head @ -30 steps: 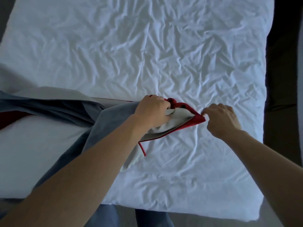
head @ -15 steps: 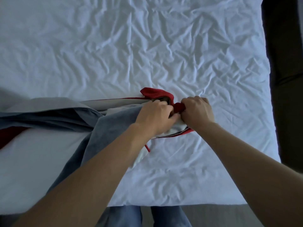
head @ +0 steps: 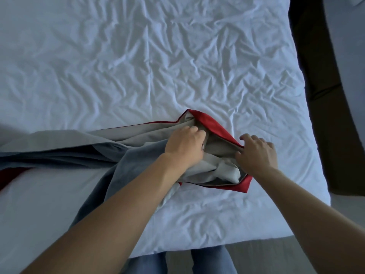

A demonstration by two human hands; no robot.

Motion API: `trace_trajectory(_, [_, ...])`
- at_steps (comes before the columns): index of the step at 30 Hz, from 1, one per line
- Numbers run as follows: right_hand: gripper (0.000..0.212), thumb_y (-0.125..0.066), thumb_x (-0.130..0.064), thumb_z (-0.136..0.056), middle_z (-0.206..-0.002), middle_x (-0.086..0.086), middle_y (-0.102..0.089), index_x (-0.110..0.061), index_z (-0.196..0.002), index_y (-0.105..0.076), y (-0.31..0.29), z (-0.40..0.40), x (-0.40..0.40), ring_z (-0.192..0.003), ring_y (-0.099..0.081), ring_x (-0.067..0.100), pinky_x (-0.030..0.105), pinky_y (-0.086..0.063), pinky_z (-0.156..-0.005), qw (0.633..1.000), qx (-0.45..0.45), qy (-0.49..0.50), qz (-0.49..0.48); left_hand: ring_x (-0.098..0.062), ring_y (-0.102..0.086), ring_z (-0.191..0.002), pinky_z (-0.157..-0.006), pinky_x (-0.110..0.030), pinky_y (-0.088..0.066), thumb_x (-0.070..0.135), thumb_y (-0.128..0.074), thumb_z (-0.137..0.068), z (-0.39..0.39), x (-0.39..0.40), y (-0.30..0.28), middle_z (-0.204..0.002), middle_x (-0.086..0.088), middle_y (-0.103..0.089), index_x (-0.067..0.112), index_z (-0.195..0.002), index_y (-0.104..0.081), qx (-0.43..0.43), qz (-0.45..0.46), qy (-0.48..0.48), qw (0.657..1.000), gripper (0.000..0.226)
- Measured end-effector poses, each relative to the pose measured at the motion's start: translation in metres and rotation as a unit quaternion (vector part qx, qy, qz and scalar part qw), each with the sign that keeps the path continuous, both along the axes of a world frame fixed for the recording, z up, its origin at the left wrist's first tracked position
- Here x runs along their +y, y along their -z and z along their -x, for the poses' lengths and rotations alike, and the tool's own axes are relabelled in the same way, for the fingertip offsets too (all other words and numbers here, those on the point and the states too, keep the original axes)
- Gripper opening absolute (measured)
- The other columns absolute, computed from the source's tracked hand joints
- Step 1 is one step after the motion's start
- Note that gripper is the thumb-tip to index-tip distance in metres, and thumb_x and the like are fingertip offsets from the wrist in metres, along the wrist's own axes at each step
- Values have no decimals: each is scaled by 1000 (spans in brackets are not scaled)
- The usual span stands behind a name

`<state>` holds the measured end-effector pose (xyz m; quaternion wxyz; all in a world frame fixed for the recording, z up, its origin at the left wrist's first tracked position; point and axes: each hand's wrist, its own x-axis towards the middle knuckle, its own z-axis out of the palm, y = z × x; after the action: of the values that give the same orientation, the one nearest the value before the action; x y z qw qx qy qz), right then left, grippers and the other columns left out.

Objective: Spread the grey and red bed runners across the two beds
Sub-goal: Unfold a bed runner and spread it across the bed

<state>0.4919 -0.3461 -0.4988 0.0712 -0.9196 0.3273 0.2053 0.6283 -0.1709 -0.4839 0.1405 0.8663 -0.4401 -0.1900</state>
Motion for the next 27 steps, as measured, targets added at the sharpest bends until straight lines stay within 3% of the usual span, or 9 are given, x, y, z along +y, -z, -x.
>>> trace_trajectory(4, [28,-61,-37,-87,-98,4,-62,-17,-107,-56,14,-40,13,-98,-59,28,40,-39,-92,994,-45,-100,1,-26,-54,-96,-70,-30,-26,18,-54,-91,9,1,2,-97,-4,-59,15,-96,-60,10,-26,-32,999,9])
trace_trajectory(10, [11,-55,-21,-88,-93,4,-66,-16,-97,-60,38,-49,-9,-94,-59,29,40,-37,-89,986,-10,-167,18,-24,-58,-94,-66,-31,-31,6,-53,-87,38,-14,7,-97,-2,-59,16,-98,-61,49,-50,-83,994,17])
trace_trajectory(13, [18,-48,-10,-87,-94,7,-69,-17,-95,-63,43,-45,-38,-93,-61,32,41,-36,-88,988,7,-153,37,-23,-57,-89,-64,-30,-33,3,-53,-84,55,-20,6,-93,-1,-57,17,-93,-59,66,-52,-100,991,17])
trace_trajectory(17, [22,-48,-9,-83,-91,8,-66,-16,-95,-65,37,-47,-81,-93,-60,33,41,-37,-90,992,34,-108,52,-20,-57,-93,-66,-28,-37,5,-53,-87,74,-27,5,-100,-1,-60,17,-98,-61,65,-44,-112,991,18])
trace_trajectory(22, [35,-56,-22,-87,-109,9,-63,-14,-121,-58,36,-66,-47,-105,-57,32,44,-37,-98,979,-70,-190,-6,-21,-55,-96,-70,-29,-35,5,-51,-87,85,-29,10,-101,-1,-61,17,-101,-60,59,-25,-129,990,21])
trace_trajectory(24, [43,-60,-26,-84,-113,9,-60,-14,-125,-54,36,-79,-21,-108,-55,32,43,-36,-101,967,-108,-229,-27,-22,-56,-96,-72,-30,-38,14,-54,-90,84,-19,12,-101,-1,-62,17,-104,-59,30,-9,-135,990,15])
trace_trajectory(27, [54,-61,-20,-80,-118,11,-58,-12,-132,-50,34,-100,19,-110,-54,33,43,-34,-104,947,-152,-282,-29,-23,-56,-103,-87,-36,-43,35,-59,-89,77,5,11,-108,-2,-64,19,-112,-60,-6,29,-157,987,29])
